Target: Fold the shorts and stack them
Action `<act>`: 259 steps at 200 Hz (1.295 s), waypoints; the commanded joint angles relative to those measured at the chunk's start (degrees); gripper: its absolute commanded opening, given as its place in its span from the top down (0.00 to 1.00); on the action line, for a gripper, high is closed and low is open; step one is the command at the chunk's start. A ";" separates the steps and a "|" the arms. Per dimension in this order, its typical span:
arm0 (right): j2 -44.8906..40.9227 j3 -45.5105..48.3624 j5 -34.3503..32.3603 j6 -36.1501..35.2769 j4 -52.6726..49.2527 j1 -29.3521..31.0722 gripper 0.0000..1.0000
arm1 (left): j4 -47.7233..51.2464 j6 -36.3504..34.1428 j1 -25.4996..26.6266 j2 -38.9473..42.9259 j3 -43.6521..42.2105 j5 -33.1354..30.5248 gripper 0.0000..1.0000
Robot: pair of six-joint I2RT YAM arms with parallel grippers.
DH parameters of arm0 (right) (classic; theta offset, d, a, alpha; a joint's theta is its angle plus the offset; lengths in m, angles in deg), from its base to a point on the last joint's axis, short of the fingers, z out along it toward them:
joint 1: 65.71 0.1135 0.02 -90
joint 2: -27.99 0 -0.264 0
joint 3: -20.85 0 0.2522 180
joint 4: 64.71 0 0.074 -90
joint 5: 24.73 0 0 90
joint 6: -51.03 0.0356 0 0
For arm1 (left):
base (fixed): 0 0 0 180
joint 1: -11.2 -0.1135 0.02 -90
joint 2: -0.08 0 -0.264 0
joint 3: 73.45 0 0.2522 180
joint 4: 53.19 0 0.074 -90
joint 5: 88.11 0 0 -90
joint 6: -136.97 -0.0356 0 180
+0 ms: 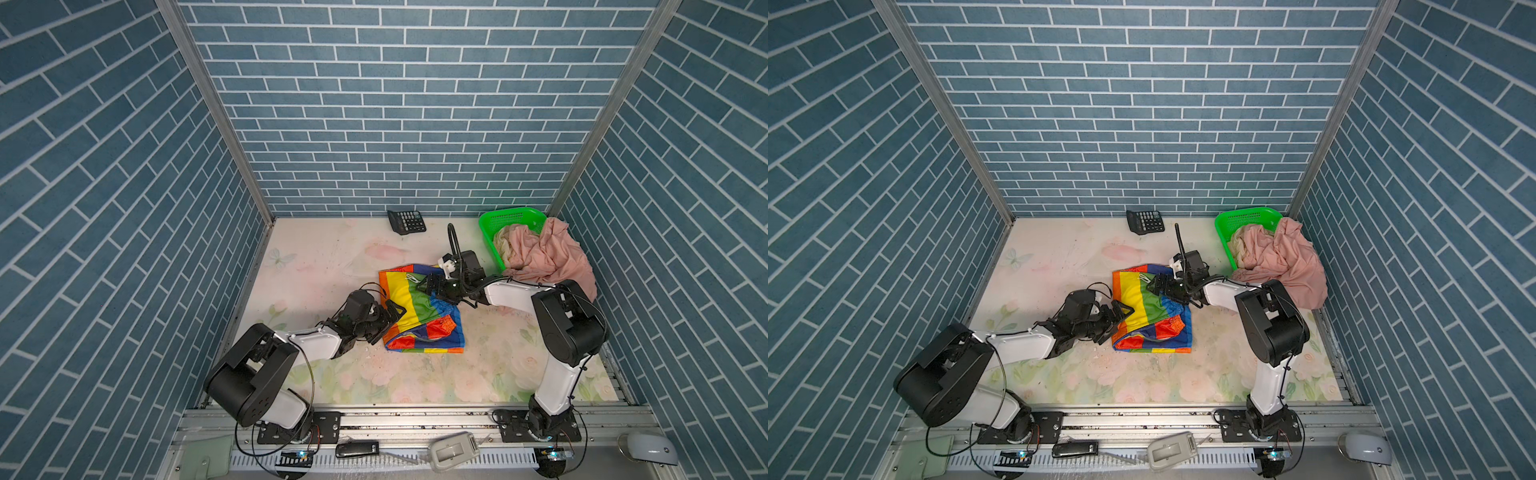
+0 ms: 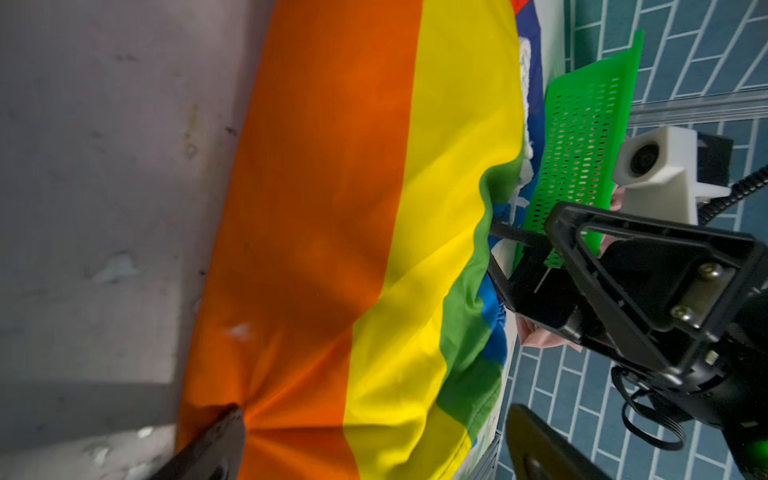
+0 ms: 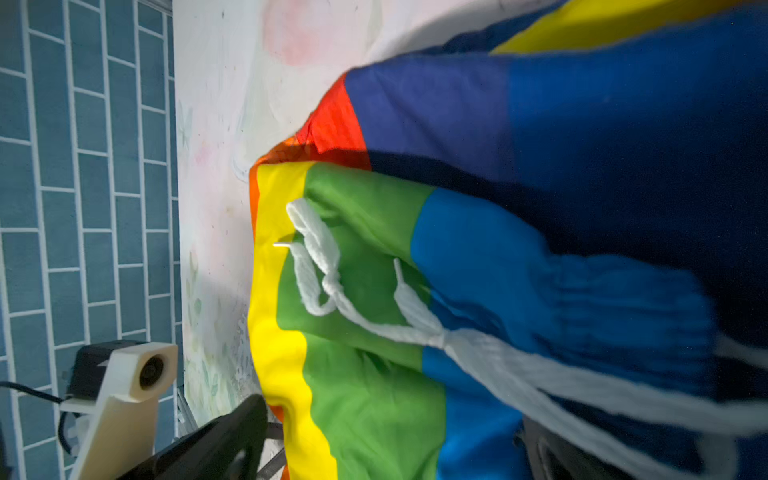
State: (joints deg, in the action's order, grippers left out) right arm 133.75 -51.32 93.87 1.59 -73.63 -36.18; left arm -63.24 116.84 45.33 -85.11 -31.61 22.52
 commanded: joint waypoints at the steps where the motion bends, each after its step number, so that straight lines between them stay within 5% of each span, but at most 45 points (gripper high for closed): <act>1: 1.27 2.34 -1.00 0.44 -0.64 -0.26 0.03 | -1.01 0.05 1.29 -3.53 -1.20 -0.45 0.00; 24: -1.27 1.91 -0.56 -1.01 -2.66 -0.57 0.01 | 0.07 -1.48 1.03 -3.57 -0.72 -0.66 0.00; 44: -6.34 1.05 -1.32 -2.91 -6.45 -1.19 0.01 | 13.38 -10.90 1.09 1.05 5.83 -3.42 0.00; 68: -12.78 -0.27 -3.28 -5.97 -12.39 -2.63 0.01 | 36.45 -28.06 2.50 7.39 17.79 -18.18 0.00; 89: -16.77 -1.26 -4.77 -8.84 -17.71 -4.33 0.01 | 46.32 -34.26 -0.01 7.19 23.26 -26.87 0.00; 112: -19.66 -0.98 -5.81 -11.07 -21.55 -5.95 0.01 | 46.21 -36.26 -6.10 4.02 24.86 -17.99 0.00; 190: -25.71 6.67 -5.13 -12.43 -22.48 -10.10 0.01 | 40.08 -36.47 -6.22 -9.34 27.03 -3.29 0.02; 238: -26.83 9.86 -4.00 -12.41 -21.12 -11.93 0.01 | 38.71 -35.98 -5.68 -16.09 28.96 0.90 0.16; 259: -26.83 10.50 -3.66 -12.34 -20.58 -12.38 0.01 | 37.68 -36.11 -5.53 -18.38 29.84 2.24 0.37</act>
State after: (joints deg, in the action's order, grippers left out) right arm 108.22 -41.66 89.15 -9.08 -94.72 -47.98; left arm -25.19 81.37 39.36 -100.58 -2.67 22.01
